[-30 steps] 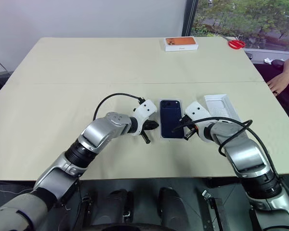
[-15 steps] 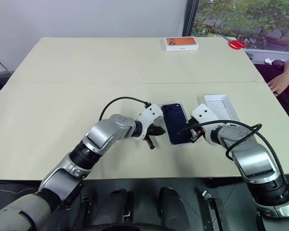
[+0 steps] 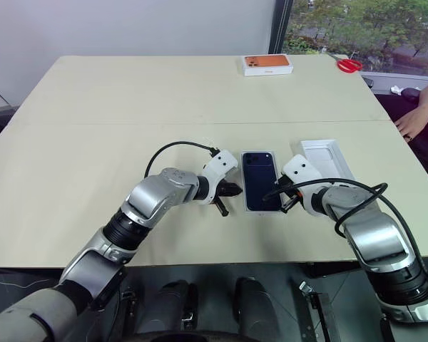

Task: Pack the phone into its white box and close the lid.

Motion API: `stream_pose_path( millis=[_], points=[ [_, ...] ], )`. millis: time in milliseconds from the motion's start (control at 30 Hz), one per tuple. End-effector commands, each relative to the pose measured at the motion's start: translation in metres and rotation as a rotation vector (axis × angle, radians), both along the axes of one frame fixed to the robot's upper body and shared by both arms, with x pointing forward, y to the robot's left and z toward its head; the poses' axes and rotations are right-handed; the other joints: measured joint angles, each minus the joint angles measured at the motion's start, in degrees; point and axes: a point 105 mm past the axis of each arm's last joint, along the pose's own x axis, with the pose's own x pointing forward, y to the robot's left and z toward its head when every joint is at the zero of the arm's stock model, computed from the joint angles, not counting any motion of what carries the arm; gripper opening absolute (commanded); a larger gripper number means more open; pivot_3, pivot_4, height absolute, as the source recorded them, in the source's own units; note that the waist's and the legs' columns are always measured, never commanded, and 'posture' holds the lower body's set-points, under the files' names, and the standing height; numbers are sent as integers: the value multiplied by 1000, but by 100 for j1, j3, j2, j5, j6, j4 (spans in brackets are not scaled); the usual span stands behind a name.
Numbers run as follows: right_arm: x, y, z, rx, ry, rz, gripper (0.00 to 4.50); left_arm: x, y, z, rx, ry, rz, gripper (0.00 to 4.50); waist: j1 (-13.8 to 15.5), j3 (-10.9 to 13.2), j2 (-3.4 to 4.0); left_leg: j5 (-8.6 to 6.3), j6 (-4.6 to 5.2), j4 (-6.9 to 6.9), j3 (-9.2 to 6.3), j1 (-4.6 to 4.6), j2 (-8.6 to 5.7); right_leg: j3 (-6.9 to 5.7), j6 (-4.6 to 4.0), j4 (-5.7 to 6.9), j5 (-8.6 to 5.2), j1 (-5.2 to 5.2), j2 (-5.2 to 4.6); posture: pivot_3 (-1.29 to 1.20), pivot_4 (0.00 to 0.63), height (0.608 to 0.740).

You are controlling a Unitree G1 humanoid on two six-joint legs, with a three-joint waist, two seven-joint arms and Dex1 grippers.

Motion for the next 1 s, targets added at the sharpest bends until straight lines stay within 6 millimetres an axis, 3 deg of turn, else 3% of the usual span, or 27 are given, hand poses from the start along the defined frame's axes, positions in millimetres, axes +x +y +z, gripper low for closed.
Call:
stream_pose_path(
  millis=[33,67,233,333,467,567,767,867,1000],
  points=[
    [2,-1,20,23,-41,18,552,-9,-5,19,-60,-24,-51,0,0,0,0,0,0,0,0,0,0,0,0,0,0,0,0,0,150,740],
    [3,-4,26,41,-47,3,852,-10,-1,21,-65,-20,-50,0,-2,0,0,0,0,0,0,0,0,0,0,2,0,0,0,0,150,740],
    [12,-30,52,92,-51,-161,3330,-9,24,35,-112,-45,-43,0,-15,-1,3,0,0,0,0,4,3,1,0,8,0,-2,2,0,150,740],
    [20,-44,54,154,1,-287,3330,-8,37,47,-156,-109,-64,0,-21,-3,6,0,0,0,1,5,4,1,-2,9,0,-3,1,0,150,740],
    [29,-59,43,174,82,-413,3330,-14,54,57,-195,-213,-150,0,4,-3,6,0,-1,0,2,3,4,2,-3,9,0,-3,-2,0,150,740],
    [34,-66,32,201,151,-484,3330,-27,69,68,-196,-422,-278,0,-11,-4,9,0,-1,-1,8,2,2,3,-4,6,0,-5,-5,0,150,740],
    [39,-63,21,240,220,-512,3330,-44,87,65,-267,-342,-372,0,-7,-4,11,0,0,-1,12,1,2,4,-5,6,1,-6,-6,0,150,740],
    [40,-62,21,260,227,-516,2510,-46,90,66,-283,-333,-374,0,-6,-4,11,0,0,0,12,0,1,4,-3,5,1,-5,-5,0,150,740],
    [39,-59,27,269,220,-514,482,-41,96,64,-273,-340,-339,0,-13,-4,11,-1,1,0,11,1,2,3,-2,6,1,-5,-2,0,150,740]
  ],
)
